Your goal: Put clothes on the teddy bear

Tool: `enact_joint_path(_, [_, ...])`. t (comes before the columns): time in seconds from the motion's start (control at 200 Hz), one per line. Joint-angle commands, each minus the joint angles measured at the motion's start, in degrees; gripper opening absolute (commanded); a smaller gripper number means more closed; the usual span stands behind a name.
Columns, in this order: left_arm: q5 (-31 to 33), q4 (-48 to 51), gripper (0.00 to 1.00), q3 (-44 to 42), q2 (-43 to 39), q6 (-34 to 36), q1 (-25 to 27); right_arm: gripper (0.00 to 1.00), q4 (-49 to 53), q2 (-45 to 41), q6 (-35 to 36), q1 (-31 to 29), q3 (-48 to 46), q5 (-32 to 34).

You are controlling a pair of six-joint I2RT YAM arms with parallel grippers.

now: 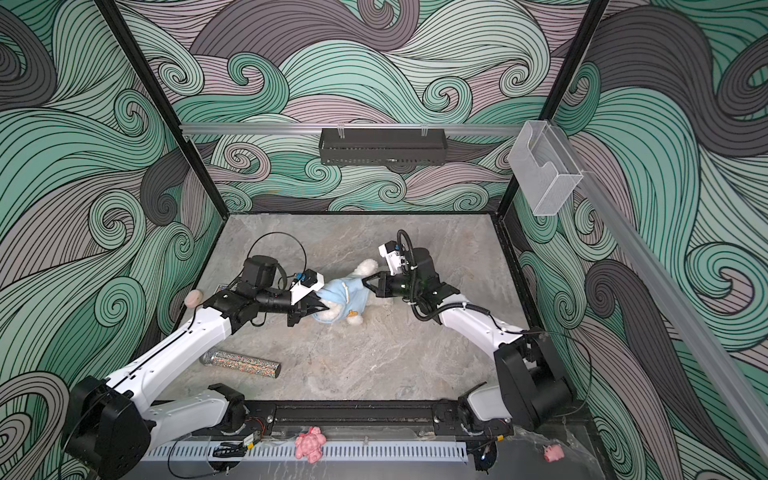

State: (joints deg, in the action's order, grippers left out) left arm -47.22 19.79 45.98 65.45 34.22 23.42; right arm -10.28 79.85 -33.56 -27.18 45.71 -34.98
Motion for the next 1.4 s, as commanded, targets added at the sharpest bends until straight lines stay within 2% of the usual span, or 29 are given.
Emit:
enact_joint_path(0.0, [-4.1,9.2,0.00,2.2,-1.9,7.5,2.2,0.00,1.5,-1.9,-3.8,4.4,-2.5,13.5])
enact_joint_path(0.1, [-1.7,12.6,0.00,2.5,-2.3,9.4,4.4,0.00,-0.9,-2.8,-7.4,6.8,-5.2,18.0])
enact_joint_path(0.29, [9.1,20.0,0.00,3.6,-1.3,14.4,9.5,0.00,-10.7,-0.7,-19.1,12.3,-11.5,17.4])
enact_joint_path(0.35, [8.7,19.3,0.00,3.3,-2.5,14.1,9.6,0.00,-12.2,0.9,-20.9,13.5,-13.0,17.7])
enact_joint_path(0.475, [7.8,13.3,0.00,1.8,-7.7,7.3,9.6,0.00,-17.0,4.7,-24.0,15.9,-16.7,18.6])
enact_joint_path(0.6, [5.3,6.5,0.00,-1.0,-12.0,3.9,8.8,0.00,-20.1,8.0,-23.4,15.4,-17.0,16.9])
enact_joint_path(0.685, [6.7,6.2,0.00,-1.0,-11.2,4.5,8.7,0.00,-26.2,7.1,-19.0,13.0,-17.5,15.0])
enact_joint_path(0.77, [10.2,7.1,0.00,0.0,-9.1,5.7,8.7,0.00,-19.3,2.4,-7.0,8.9,-14.7,13.8])
enact_joint_path(0.875, [11.3,6.3,0.00,0.4,-7.8,7.6,8.7,0.11,-9.9,-5.7,8.6,3.4,-13.6,17.3])
enact_joint_path(0.935, [11.2,5.0,0.00,-0.1,-7.4,9.6,8.7,0.20,-7.4,-9.2,13.5,2.6,-13.9,16.0])
enact_joint_path(1.03, [11.5,5.3,0.00,-0.6,-7.0,16.2,8.8,0.35,-2.9,-13.9,17.9,2.7,-14.1,14.7])
enact_joint_path(1.135, [13.0,5.1,0.00,-1.4,-6.9,22.4,8.8,0.43,3.4,-18.0,21.4,2.7,-12.4,13.5])
enact_joint_path(1.245, [13.4,4.8,0.00,-1.2,-6.2,23.9,8.9,0.49,5.3,-19.0,21.5,2.7,-10.3,9.9])
enact_joint_path(1.396, [13.4,4.1,0.00,-1.9,-5.9,24.2,9.3,0.47,6.7,-13.9,18.1,1.0,-5.6,1.5])
